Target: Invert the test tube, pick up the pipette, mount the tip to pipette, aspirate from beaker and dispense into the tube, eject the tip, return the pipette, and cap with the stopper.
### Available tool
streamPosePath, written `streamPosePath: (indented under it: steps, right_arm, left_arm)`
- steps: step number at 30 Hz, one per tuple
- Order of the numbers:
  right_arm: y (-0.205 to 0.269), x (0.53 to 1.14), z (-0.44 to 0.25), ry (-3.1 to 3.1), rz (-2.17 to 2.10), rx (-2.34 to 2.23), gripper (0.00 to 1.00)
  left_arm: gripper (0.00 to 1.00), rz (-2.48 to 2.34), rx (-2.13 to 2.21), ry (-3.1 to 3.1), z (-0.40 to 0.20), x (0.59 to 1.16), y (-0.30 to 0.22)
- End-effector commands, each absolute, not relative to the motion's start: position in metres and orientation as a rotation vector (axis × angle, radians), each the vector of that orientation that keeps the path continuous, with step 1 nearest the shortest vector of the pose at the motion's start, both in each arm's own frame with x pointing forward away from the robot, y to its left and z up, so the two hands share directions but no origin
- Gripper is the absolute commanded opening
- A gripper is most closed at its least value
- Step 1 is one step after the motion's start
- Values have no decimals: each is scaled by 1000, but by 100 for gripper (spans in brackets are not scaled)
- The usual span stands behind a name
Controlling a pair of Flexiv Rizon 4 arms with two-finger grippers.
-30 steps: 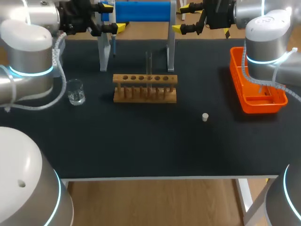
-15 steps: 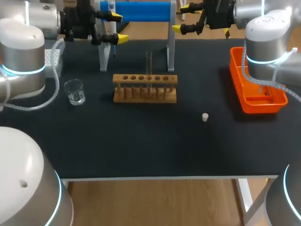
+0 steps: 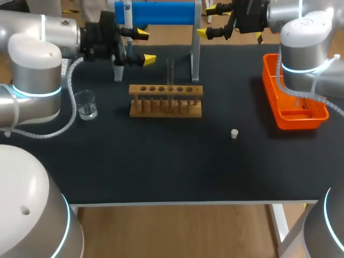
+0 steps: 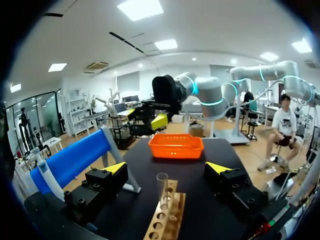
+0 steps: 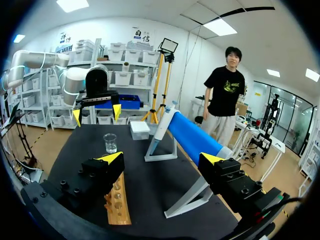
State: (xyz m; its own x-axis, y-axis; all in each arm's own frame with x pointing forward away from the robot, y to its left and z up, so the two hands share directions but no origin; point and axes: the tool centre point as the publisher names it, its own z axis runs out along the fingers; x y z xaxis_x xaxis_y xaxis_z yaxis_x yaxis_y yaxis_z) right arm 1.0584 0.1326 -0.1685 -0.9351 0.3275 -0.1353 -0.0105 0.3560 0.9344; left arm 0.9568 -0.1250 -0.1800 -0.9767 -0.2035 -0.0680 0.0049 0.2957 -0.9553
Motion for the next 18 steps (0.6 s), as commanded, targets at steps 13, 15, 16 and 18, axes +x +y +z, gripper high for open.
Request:
streamPosePath:
  steps: [13,15,16,18]
  right_arm:
    - [132,1059,-168,2328,1605,280,100]
    - [132,1059,-168,2328,1605,280,100]
    - [132,1059,-168,2328,1605,280,100]
    - [132,1059,-168,2328,1605,280,100]
  left_arm:
    - [100,-1755,-136,2446,-211,970,-147]
    - [100,-1753,-134,2450,-215,971,-149]
    - [100,-1752,-133,2452,-217,972,-150]
    - [100,-1749,-134,2461,-223,975,-151]
